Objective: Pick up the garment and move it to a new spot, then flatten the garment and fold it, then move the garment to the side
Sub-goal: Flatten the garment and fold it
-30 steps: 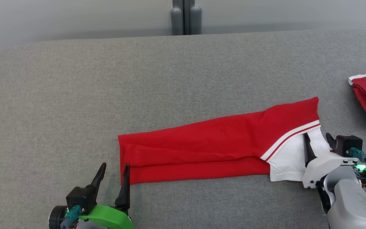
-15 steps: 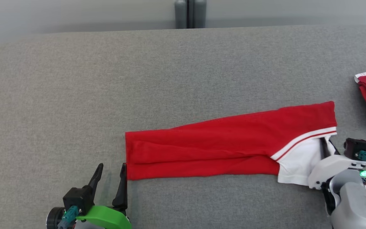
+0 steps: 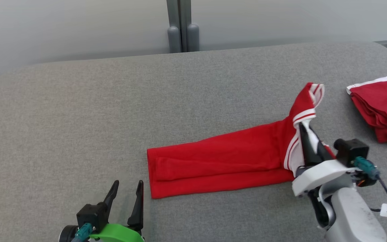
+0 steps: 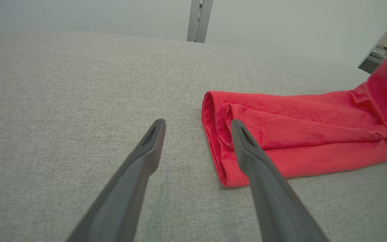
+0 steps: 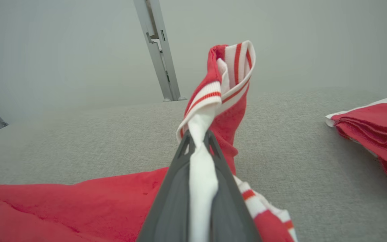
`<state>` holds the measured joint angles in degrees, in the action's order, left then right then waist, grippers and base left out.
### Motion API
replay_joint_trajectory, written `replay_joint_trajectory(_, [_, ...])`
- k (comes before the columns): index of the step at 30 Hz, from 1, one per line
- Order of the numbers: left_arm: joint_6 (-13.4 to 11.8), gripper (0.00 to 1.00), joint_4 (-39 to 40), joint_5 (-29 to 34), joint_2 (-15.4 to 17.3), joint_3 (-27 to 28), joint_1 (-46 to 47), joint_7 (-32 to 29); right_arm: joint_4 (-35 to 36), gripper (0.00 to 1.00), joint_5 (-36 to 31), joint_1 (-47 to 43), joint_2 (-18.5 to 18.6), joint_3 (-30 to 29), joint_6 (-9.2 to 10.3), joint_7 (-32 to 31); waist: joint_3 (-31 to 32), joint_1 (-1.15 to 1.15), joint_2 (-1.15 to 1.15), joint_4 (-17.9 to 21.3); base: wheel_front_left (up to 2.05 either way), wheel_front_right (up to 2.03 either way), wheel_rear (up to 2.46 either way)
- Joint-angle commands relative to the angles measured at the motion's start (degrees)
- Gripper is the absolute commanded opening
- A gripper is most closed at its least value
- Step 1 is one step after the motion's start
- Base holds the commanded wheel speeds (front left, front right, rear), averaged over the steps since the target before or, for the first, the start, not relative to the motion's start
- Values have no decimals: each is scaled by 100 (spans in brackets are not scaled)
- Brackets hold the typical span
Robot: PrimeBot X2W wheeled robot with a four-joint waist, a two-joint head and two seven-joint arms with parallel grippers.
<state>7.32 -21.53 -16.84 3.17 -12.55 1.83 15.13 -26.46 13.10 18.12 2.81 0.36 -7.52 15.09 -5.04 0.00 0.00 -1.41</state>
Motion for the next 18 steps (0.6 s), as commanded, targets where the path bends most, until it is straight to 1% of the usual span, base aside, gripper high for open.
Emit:
replay_joint_trajectory(1, [27, 100, -28, 51, 7, 25, -85, -4, 129, 0, 212, -123, 16, 420, 6, 6, 106, 0, 0, -138, 0, 0, 0])
replay_joint_trajectory(3, [26, 100, -42, 56, -3, -4, -108, -3, 262, 0, 613, -162, 19, 968, 7, 6, 134, 0, 0, -266, 0, 0, 0])
replay_joint_trajectory(6, [26, 100, -87, 61, -7, -26, -139, -4, 312, 0, 1086, -104, 26, 1634, 7, 7, 155, 0, 0, -474, 0, 0, 0])
replay_joint_trajectory(10, [23, 100, -150, 67, -14, -95, -153, -4, 163, 0, 1537, 155, 24, 2372, 6, 7, 142, 0, 0, -775, 0, 0, 0])
replay_joint_trajectory(11, [23, 100, -181, 57, -14, -156, -138, -4, 79, 0, 1664, 306, 24, 2593, 6, 7, 125, 0, 0, -921, 0, 0, 0])
replay_joint_trajectory(15, [23, 100, -226, 19, -16, -242, -93, -4, -50, 1, 1931, 571, 21, 2957, 6, 7, 105, 0, 0, -1135, 0, 0, 0])
replay_joint_trajectory(16, [23, 100, -243, 14, -17, -266, -88, -3, -60, 20, 2017, 595, 19, 3048, 6, 7, 104, 0, 0, -1165, 0, 0, 0])
replay_joint_trajectory(17, [23, 100, -249, 5, -17, -285, -77, -3, -64, 32, 2103, 617, 20, 3118, 6, 7, 96, 0, 0, -1187, 0, 0, 0])
replay_joint_trajectory(18, [23, 100, -253, 0, -18, -299, -61, -3, -76, 98, 2197, 646, 24, 3192, 6, 7, 90, 0, 0, -1201, 0, 0, 0])
